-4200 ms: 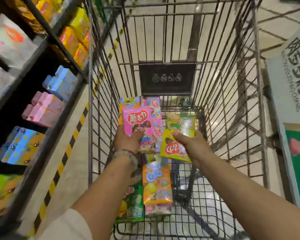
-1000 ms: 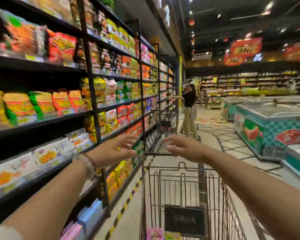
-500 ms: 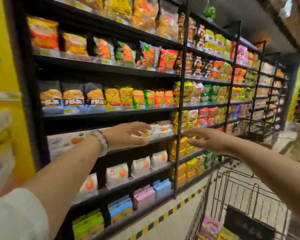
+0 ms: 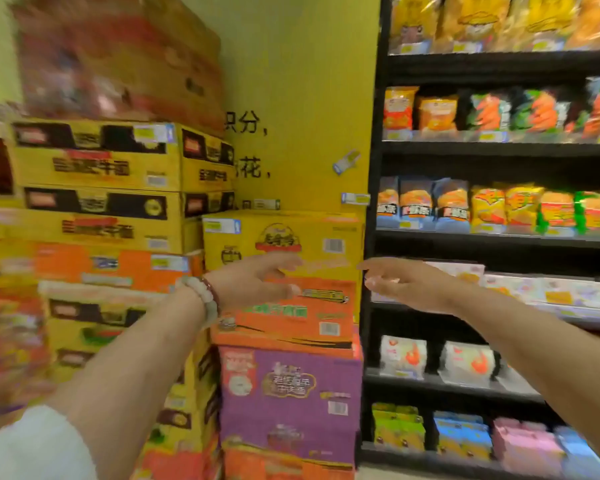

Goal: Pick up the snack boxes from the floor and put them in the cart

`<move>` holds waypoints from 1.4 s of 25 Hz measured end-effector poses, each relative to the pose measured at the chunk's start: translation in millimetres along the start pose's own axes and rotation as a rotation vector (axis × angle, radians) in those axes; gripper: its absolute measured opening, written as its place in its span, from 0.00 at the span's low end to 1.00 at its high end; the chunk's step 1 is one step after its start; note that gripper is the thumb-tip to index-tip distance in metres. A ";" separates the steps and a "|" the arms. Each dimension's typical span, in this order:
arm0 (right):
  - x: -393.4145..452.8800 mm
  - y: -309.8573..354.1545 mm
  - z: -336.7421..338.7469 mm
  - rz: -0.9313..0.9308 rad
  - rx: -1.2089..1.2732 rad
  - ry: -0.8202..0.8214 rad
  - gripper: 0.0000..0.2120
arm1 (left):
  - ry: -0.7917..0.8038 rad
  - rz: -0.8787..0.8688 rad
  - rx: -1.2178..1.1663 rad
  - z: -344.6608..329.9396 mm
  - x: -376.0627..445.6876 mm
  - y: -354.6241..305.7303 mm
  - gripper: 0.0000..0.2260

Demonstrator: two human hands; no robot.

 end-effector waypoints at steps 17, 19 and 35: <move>255.1 442.2 -264.5 0.900 0.230 0.371 0.22 | -0.438 0.883 0.107 205.6 -397.2 261.1 0.17; 287.4 474.6 -291.5 0.979 0.258 0.408 0.23 | -0.460 0.958 0.123 218.1 -406.9 292.6 0.18; 487.3 695.2 -524.4 1.064 0.426 0.714 0.19 | -0.512 1.266 0.050 290.7 -480.6 584.0 0.22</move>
Point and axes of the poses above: each hand's wrist, its own x-axis towards the middle knuckle, its own z-axis out of the back of the hand, y = z × x, the point moved 1 cm from there along x, towards the middle knuckle, and after that the axes turned 6 degrees about z, right-handed, at the moved point
